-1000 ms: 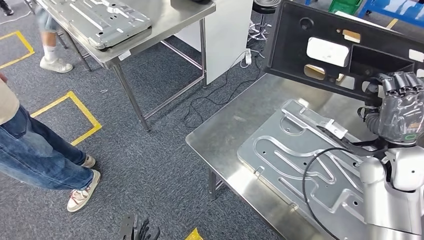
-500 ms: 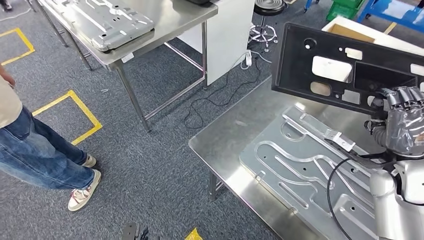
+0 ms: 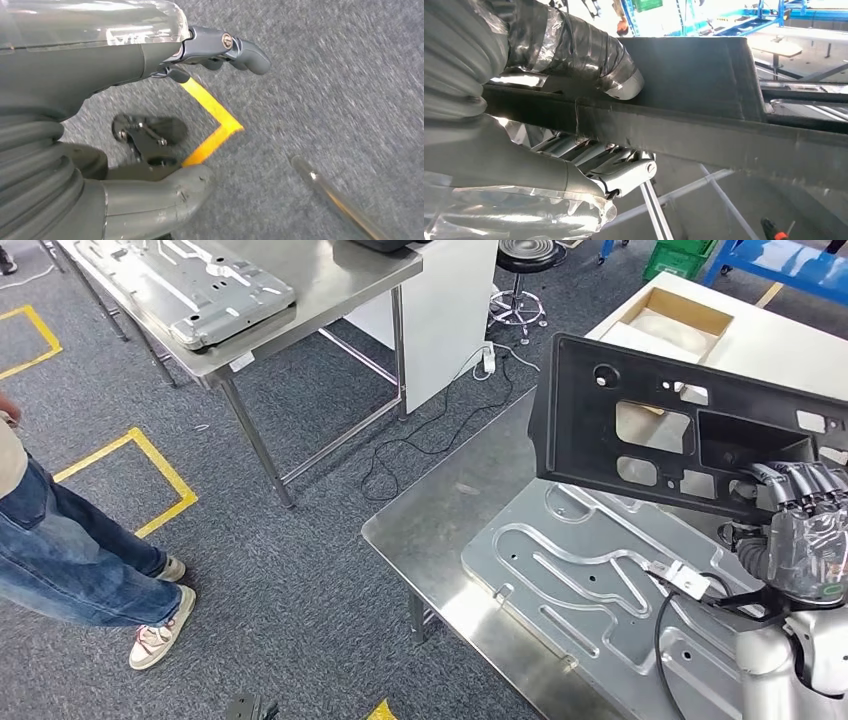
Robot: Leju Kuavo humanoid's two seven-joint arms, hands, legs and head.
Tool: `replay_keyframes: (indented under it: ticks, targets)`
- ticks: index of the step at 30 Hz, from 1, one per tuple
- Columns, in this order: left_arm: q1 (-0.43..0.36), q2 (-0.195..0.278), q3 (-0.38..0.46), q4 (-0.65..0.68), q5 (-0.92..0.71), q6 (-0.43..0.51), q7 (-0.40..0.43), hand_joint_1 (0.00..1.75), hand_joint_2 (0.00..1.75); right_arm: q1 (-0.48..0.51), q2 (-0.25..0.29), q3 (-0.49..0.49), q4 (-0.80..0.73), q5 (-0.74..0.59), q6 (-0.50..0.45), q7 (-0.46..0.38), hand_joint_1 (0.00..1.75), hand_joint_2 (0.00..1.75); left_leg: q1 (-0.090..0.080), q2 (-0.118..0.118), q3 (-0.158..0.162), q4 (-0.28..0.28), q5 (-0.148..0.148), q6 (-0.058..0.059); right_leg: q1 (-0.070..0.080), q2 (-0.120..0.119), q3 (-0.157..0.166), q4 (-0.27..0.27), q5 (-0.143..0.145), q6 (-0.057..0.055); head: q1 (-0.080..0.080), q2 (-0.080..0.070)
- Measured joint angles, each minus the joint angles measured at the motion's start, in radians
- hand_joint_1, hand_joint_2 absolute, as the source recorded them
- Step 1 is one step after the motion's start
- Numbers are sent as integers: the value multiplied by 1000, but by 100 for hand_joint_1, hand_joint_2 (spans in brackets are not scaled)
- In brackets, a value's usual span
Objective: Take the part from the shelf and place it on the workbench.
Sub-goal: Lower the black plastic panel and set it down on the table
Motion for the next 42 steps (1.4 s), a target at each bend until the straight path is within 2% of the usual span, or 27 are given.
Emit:
replay_keyframes:
  ticks: [2, 4, 7, 8, 9, 10, 12, 14, 17, 19, 20, 22, 23, 24, 25, 26, 28, 29, 30, 32, 34, 36, 38, 39, 40, 41, 42]
  targets:
    - [1, 1, 0, 0, 1, -2, 0, 0, 175, 5, 2, -2, -1, -13, 0, 1, 175, 175, 2, 1, 3, -12, 8, 3, -2, -1, 2, -5, 2, 11, 0, 0]
    - [0, 1, 1, 0, 2, -3, 0, 0, 175, 7, 1, -2, -1, -21, 0, 4, 175, 175, 8, 3, 9, -29, 20, 11, -1, -2, -7, 21, -21, 20, 1, 0]
    - [1, 0, 4, 0, 12, -7, 3, 0, 175, 15, 1, -2, -1, -12, 0, 6, 175, 175, 10, 6, 11, -39, 27, 17, -4, -2, -77, 176, -107, 29, 1, 0]
    - [3, -1, 6, 0, 18, -10, 6, 0, 175, 23, 2, -2, -2, -4, 0, 5, 175, 175, 10, 6, 11, -39, 27, 17, -5, -2, -97, 222, -122, 33, 1, 0]
    - [6, -3, 10, 0, 23, -11, 10, 0, 175, 35, 4, -2, -5, 5, 0, 0, 175, 175, 11, 6, 11, -39, 27, 16, -7, -2, -104, 238, -119, 35, 1, 0]
    - [9, -6, 13, 1, 26, -9, 16, 0, 175, 49, 7, -4, -11, 13, 0, -8, 175, 175, 11, 6, 12, -38, 26, 15, -9, -3, -91, 215, -98, 38, 1, 0]
    - [18, -13, 18, 1, 25, -2, 31, 0, 175, 75, 19, -10, -28, 20, 0, -37, 175, 175, 12, 5, 13, -35, 23, 10, -14, -8, -25, 87, -36, 39, 1, 0]
    - [25, -18, 21, 2, 21, 5, 42, 0, 175, 101, 35, -26, -49, 16, 0, -66, 175, 175, 9, 4, 12, -30, 19, 1, -11, -10, 23, -11, -6, 32, 1, 0]
    - [35, -21, 26, 3, 15, 12, 53, 0, 175, 130, 56, -56, -74, 7, 0, -85, 175, 175, 8, 3, 14, -31, 18, -15, -5, -7, 28, -26, -3, 15, 1, 0]
    - [36, -21, 26, 4, 9, 14, 58, 0, 175, 139, 67, -71, -86, 5, 0, -86, 175, 175, 10, 3, 7, -8, -2, -26, -9, -7, 31, -32, 1, 1, 0, 0]
    - [36, -21, 27, 4, 7, 14, 60, 0, 175, 141, 71, -77, -91, 3, 0, -86, 175, 175, 11, 3, -11, 34, -29, -31, -11, -7, 32, -35, 3, -5, 0, 0]
    - [37, -21, 27, 4, 2, 11, 63, 0, 175, 144, 80, -85, -97, -2, 0, -88, 175, 175, 13, 2, -69, 164, -96, -35, -10, -7, 32, -35, 3, -11, -1, 0]
    - [38, -20, 27, 4, 1, 9, 63, 0, 175, 146, 84, -87, -98, -6, 0, -90, 175, 175, 13, 3, -96, 225, -117, -36, -9, -6, 31, -35, 3, -12, -1, 0]
    - [38, -19, 27, 4, 0, 6, 63, 0, 175, 148, 89, -87, -98, -7, 0, -92, 175, 175, 13, 2, -108, 254, -121, -36, -8, -4, 31, -34, 3, -12, -1, 0]
    - [38, -18, 27, 4, 0, 4, 62, 0, 175, 150, 94, -88, -99, -6, 0, -93, 175, 175, 13, 2, -103, 245, -106, -34, -8, -1, 32, -33, 3, -12, -1, 0]
    - [38, -17, 27, 4, 0, 2, 62, 0, 175, 151, 100, -88, -100, -3, 0, -95, 175, 175, 13, -1, -77, 194, -74, -31, -7, 4, 32, -32, 2, -11, -1, 0]
    - [33, -16, 27, 4, 1, 1, 64, 0, 175, 151, 112, -87, -106, 4, 0, -97, 175, 175, 12, -19, -5, 50, -15, -21, -6, 14, 32, -30, 2, -8, -1, 0]
    - [30, -15, 27, 4, 1, 3, 66, 0, 175, 151, 117, -87, -109, 5, 0, -98, 175, 175, 11, -26, 19, -1, 0, -17, -5, 18, 30, -29, 3, -5, -1, 0]
    - [27, -15, 28, 4, 1, 5, 69, 0, 175, 151, 121, -88, -111, 5, 0, -98, 175, 175, 9, -30, 31, -25, 3, -15, -6, 22, 29, -29, 4, 0, 0, 0]
    - [21, -15, 28, 4, 1, 8, 72, 0, 175, 151, 126, -89, -114, 5, 0, -100, 175, 175, 8, -23, 33, -35, 6, -11, -7, 29, 28, -35, 10, 13, 0, 0]
    - [16, -17, 28, 4, 1, 9, 73, 0, 175, 152, 128, -92, -117, 4, 0, -101, 175, 175, 12, -12, 38, -48, 15, 0, -8, 25, 24, -24, -1, 24, 1, 0]
    - [14, -19, 28, 4, 0, 10, 73, 0, 175, 152, 129, -97, -119, 4, 0, -102, 175, 175, 15, 1, 41, -59, 22, 9, -9, 11, -11, 54, -51, 32, 2, 0]
    - [14, -19, 29, 4, -3, 11, 73, 0, 175, 154, 132, -101, -119, 3, 0, -105, 175, 175, 13, 13, 40, -58, 22, 12, -11, 4, -72, 181, -109, 39, 2, 0]
    - [14, -20, 29, 4, -5, 12, 73, 0, 175, 155, 133, -103, -119, 3, 0, -106, 175, 175, 12, 20, 40, -58, 21, 12, -11, 2, -92, 220, -117, 42, 2, 0]
    - [14, -20, 29, 4, -7, 13, 74, 0, 175, 156, 133, -104, -119, 3, 0, -106, 175, 175, 11, 26, 40, -56, 19, 12, -11, -1, -94, 223, -106, 43, 2, 0]
    - [13, -22, 29, 4, -8, 14, 74, 0, 175, 155, 134, -104, -119, 3, 0, -104, 175, 175, 11, 32, 40, -54, 17, 11, -11, -5, -75, 186, -77, 44, 2, 0]
    - [13, -23, 29, 4, -8, 16, 75, 0, 175, 154, 134, -105, -120, 3, 0, -101, 175, 175, 11, 38, 41, -50, 15, 9, -11, -14, -40, 119, -40, 42, 2, 0]
